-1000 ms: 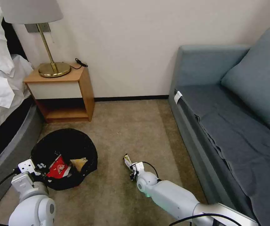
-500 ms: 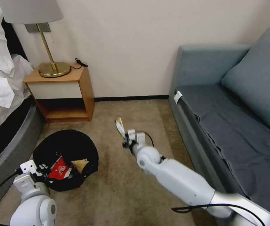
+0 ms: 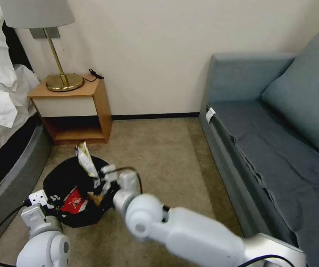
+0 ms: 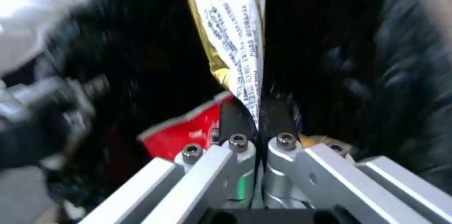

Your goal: Pick up the trash bin, then pick up the garbage on the floor and place it into the trash bin.

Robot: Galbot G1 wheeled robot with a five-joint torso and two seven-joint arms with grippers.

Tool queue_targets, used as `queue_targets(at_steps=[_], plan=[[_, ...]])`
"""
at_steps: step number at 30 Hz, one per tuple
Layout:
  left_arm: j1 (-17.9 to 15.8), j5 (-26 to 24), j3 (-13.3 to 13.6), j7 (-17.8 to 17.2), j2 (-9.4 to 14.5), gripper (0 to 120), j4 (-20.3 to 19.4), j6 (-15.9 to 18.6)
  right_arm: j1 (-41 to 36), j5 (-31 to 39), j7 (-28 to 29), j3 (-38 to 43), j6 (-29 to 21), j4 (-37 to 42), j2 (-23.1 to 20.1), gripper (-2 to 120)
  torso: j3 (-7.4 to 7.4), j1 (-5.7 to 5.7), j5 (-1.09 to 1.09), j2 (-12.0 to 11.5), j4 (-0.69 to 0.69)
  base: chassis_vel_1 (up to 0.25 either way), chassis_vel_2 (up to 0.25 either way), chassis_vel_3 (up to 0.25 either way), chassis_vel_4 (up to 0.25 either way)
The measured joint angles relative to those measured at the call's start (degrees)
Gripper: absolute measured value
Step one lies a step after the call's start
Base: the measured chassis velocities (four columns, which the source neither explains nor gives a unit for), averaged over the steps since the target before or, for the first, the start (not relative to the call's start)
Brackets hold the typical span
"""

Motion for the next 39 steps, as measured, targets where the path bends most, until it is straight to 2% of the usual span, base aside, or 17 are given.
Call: queue_targets(at_steps=[5,6,7,12,14,17,19,22,23,27,34,39], plan=[[0.6,0.0,0.5,-0.2,0.0,3,-0.8,0.0,1.1,-1.5,-1.1,-1.4,0.2,-5.9,2.5,0,0.00,0.00,0.00,0.0,0.01,0.000,0.000,0.000,0.000],[0.7,0.0,0.6,-0.2,0.0,3,-1.0,0.0,1.3,-1.8,-1.4,-1.5,0.2,-6.6,2.8,5,0.00,0.00,0.01,0.0,0.01,0.000,0.000,0.000,0.000],[0.7,0.0,0.6,-0.2,0.0,3,-1.0,0.0,1.3,-1.8,-1.4,-1.5,0.2,-6.6,2.8,5,0.00,0.00,0.01,0.0,0.01,0.000,0.000,0.000,0.000],[0.7,0.1,0.7,-0.2,0.0,3,-1.0,0.0,1.4,-2.5,-2.0,-1.4,0.1,-6.7,2.6,26,0.00,0.00,0.00,0.0,0.00,0.000,0.000,0.000,0.000],[0.7,0.1,0.8,-0.2,0.0,3,-1.0,0.0,1.4,-2.6,-2.0,-1.3,0.1,-6.4,2.4,30,0.00,0.00,0.01,0.0,0.00,0.000,0.000,0.000,0.000],[0.6,0.2,1.0,-0.2,0.0,3,-0.8,0.0,1.3,-2.7,-2.0,-1.1,0.1,-5.6,2.0,44,0.00,0.00,0.01,0.0,0.00,0.000,0.000,0.000,0.000],[0.6,0.2,1.0,-0.2,0.0,3,-0.7,0.0,1.3,-2.7,-2.1,-1.0,0.0,-5.3,1.9,48,0.00,0.00,0.01,0.0,0.00,0.000,0.000,0.000,0.000],[0.6,0.1,1.1,-0.2,0.0,3,-0.5,0.0,1.4,-3.0,-2.3,-1.0,0.0,-4.9,1.7,64,0.00,0.00,0.01,0.0,0.00,0.000,0.000,0.000,0.000],[0.6,0.1,1.1,-0.2,0.0,3,-0.5,0.0,1.4,-3.0,-2.3,-1.0,0.0,-4.9,1.7,64,0.00,0.00,0.01,0.0,0.00,0.000,0.000,0.000,0.000],[0.7,-0.3,1.1,-0.2,0.0,3,-0.5,0.0,1.6,-3.4,-2.4,-1.1,0.0,-4.7,1.6,82,0.00,0.00,0.01,0.0,0.00,0.000,0.000,0.000,0.000],[0.8,-1.8,0.9,-1.0,0.0,3,-0.1,0.0,2.6,-6.0,-3.1,-0.1,0.3,-2.6,0.4,83,0.00,0.00,0.01,0.0,0.00,0.000,0.000,0.000,0.000],[1.0,-5.8,1.0,-3.3,0.0,3,-0.5,1.1,3.8,-9.1,-5.4,1.1,1.8,1.5,-2.2,85,0.00,0.00,0.02,0.0,-0.01,0.000,0.000,0.000,0.000]])
